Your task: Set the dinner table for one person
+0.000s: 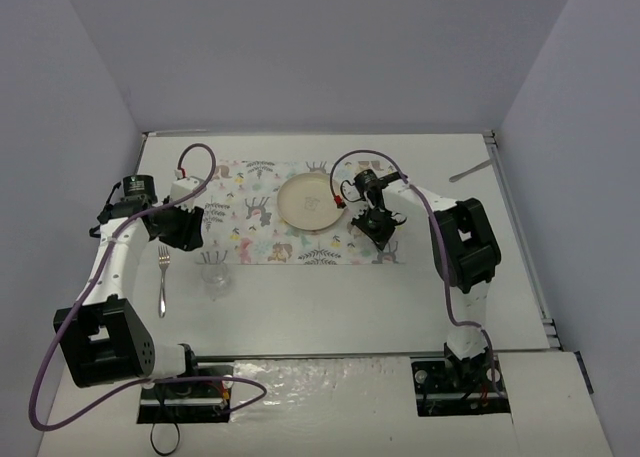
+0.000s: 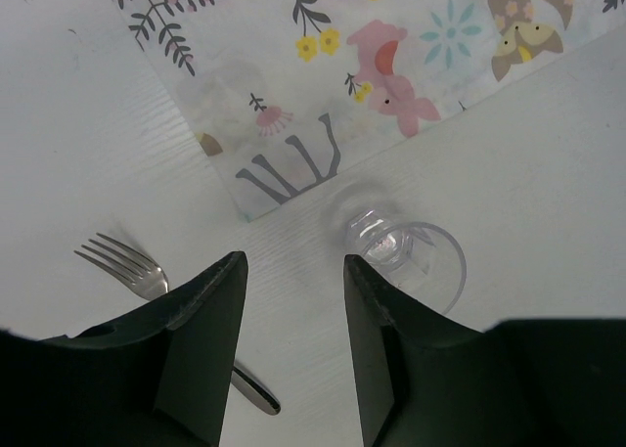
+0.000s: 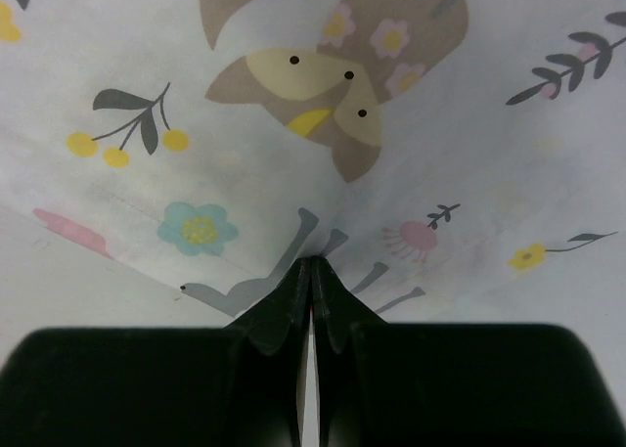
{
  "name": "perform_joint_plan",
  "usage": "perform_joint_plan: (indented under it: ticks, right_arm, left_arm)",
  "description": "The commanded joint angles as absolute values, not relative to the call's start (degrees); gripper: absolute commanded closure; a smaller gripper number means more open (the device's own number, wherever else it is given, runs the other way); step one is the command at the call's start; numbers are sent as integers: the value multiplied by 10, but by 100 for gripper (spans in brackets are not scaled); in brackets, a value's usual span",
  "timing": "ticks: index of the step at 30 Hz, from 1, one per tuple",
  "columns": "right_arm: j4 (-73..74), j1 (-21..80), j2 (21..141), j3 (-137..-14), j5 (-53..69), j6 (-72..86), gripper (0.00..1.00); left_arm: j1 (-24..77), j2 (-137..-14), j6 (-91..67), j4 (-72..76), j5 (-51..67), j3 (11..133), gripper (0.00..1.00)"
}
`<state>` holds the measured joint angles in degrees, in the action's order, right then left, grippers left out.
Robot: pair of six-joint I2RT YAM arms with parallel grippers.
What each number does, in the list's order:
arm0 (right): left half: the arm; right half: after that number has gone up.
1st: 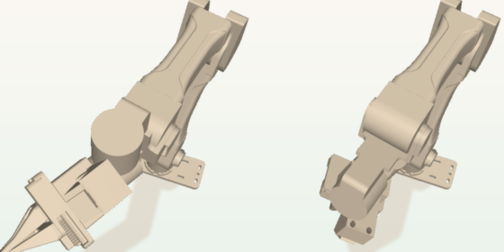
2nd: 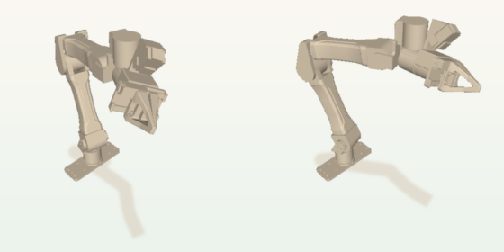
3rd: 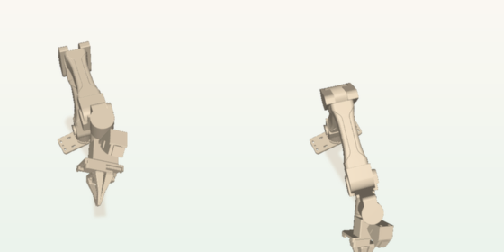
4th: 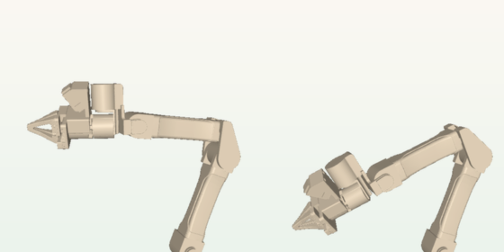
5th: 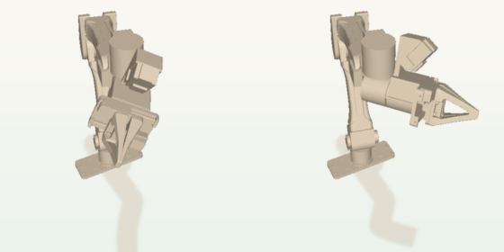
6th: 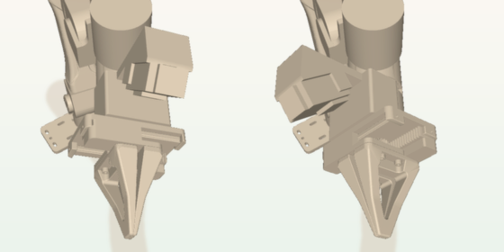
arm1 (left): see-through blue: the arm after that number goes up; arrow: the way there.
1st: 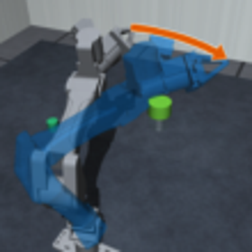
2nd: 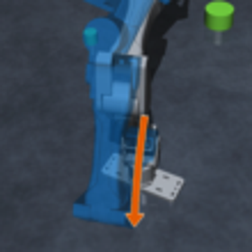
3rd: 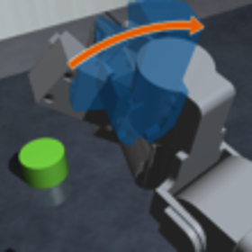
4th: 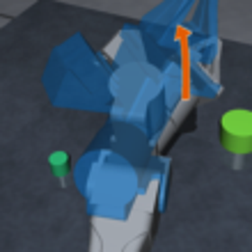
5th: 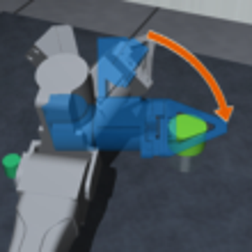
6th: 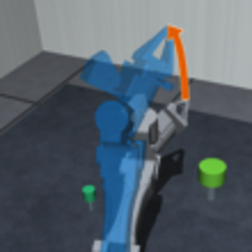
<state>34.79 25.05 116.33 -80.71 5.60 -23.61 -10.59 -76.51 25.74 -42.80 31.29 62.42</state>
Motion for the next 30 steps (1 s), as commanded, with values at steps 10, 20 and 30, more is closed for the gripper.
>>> perform_joint_plan:
  ticks: [10,20,30]
  right_arm:
    - [336,246,1179,-705,-33,-250,100]
    - [364,276,1104,-778,-53,-237,77]
    - [376,345,970,-964,122,-200,0]
  left_arm:
    - [-108,-742,280,-420,329,615,59]
    - [-108,-726,264,-397,310,604,46]
    - [-118,-625,181,-298,185,526,38]
